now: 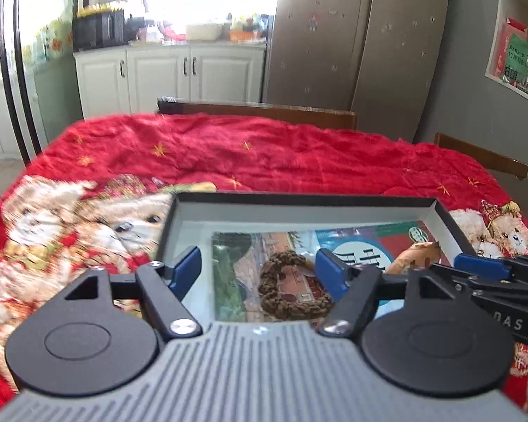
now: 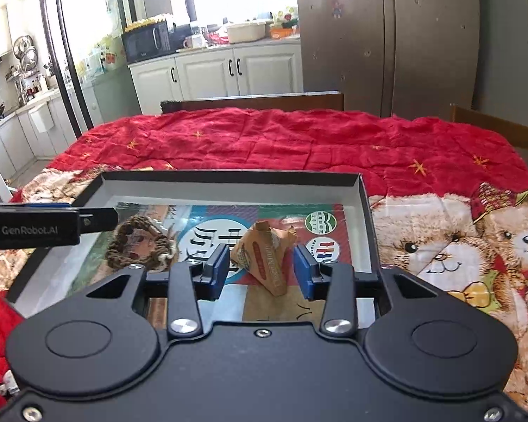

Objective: Organize objects
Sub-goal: 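Open the left tool dropping the ring while the right tool releases the package into the box, then move both open tools back from the box to the item pile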

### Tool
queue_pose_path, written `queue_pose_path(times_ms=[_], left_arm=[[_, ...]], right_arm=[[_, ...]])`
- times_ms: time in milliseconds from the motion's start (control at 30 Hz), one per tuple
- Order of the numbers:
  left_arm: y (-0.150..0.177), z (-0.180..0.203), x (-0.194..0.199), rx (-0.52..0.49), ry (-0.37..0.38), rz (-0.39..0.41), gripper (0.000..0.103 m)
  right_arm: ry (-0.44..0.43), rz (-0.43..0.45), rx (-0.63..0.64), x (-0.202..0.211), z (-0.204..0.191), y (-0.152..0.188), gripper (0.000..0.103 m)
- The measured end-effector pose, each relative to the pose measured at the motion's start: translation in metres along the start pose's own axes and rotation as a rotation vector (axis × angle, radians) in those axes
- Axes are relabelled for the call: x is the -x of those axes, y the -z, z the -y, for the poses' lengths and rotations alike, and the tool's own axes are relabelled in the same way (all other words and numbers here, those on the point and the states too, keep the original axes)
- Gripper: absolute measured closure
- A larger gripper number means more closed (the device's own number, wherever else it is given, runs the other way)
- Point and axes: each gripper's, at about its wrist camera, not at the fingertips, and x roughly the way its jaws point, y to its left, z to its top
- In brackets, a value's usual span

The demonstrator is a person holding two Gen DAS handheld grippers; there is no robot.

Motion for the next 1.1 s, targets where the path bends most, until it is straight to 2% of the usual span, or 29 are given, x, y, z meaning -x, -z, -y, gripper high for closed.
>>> queue_pose_path(times_ms=[367, 833, 1100], left_arm=[[0.011, -0.012, 0.058, -0.028, -0.019, 0.059, 0.018], [0.044, -0.022, 0.111, -0.048, -0.003, 0.062, 0.018], [0.069, -0.029, 0.131, -0.077, -0.028, 0.051, 0.016]], right_arm=[[-0.009, 0.027, 0.060, 0.065, -0.022, 0.016, 0.065], [-0.011, 0.030, 0.102, 0.125, -0.039, 0.052, 0.065], [-0.001, 0.016, 0.096, 0.150, -0.043, 0.078, 0.063]])
